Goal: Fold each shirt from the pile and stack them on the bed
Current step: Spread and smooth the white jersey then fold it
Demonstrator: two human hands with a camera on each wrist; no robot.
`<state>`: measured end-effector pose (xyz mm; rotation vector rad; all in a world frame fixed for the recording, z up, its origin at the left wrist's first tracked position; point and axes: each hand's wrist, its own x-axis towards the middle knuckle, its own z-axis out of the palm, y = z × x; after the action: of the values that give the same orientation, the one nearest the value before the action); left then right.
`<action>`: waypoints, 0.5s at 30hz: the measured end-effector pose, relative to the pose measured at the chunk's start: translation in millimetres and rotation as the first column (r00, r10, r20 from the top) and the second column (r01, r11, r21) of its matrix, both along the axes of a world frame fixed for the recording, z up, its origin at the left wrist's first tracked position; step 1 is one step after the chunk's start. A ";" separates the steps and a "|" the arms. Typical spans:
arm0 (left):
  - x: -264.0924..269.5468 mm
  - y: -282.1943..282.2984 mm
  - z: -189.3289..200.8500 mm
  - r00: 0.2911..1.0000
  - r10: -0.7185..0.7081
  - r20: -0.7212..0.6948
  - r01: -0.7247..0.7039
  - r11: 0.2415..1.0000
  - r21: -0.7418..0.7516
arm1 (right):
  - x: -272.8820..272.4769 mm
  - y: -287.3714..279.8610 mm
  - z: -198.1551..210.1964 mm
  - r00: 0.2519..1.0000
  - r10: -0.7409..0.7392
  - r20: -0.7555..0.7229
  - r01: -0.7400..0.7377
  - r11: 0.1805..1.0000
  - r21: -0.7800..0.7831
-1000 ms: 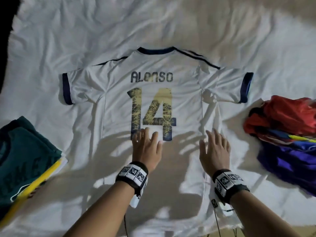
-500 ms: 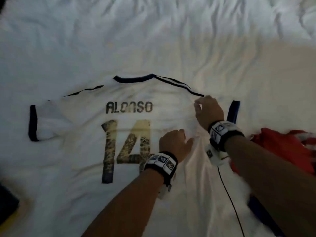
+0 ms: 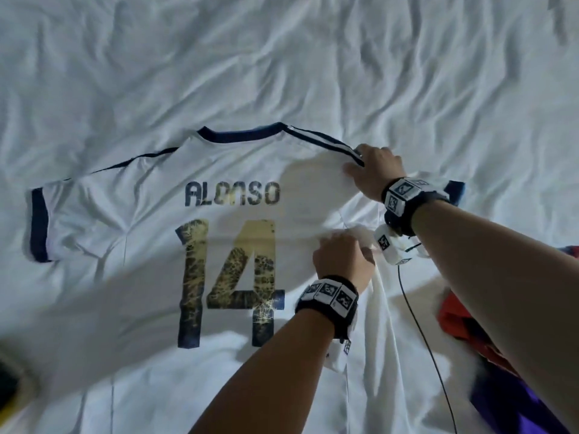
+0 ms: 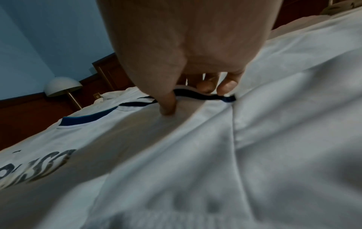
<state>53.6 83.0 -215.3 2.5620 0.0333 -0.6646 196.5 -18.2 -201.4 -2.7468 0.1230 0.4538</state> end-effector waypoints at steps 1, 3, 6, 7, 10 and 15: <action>1.0 2.5 1.8 1.000 0.018 -0.018 -0.018 1.000 -0.014 | 1.7 1.0 -2.5 1.000 -0.010 0.018 0.010 1.000 0.003; 2.5 10.8 8.2 0.993 0.107 -0.043 -0.111 0.987 -0.114 | 5.0 5.6 -1.7 0.998 -0.044 0.052 0.042 0.998 0.038; -1.7 31.7 23.8 0.967 0.253 -0.022 -0.250 0.934 -0.256 | 8.4 19.3 9.9 0.989 -0.071 0.129 0.058 0.993 0.103; -3.6 41.1 27.6 0.956 0.295 -0.007 -0.285 0.916 -0.283 | 9.0 25.6 15.0 0.986 -0.068 0.154 0.048 0.991 0.127; -8.6 72.3 34.2 0.901 0.433 0.006 -0.403 0.845 -0.351 | 10.3 50.4 26.7 0.984 -0.034 0.176 -0.001 0.982 0.191; -17.1 118.1 22.7 0.825 0.562 -0.054 -0.541 0.761 -0.358 | 16.2 97.4 25.4 0.985 0.055 0.161 -0.085 0.979 0.187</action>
<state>36.6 201.1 -192.6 2.0538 0.5785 -0.3237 212.7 79.3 -176.1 -2.5886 -0.0549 0.2539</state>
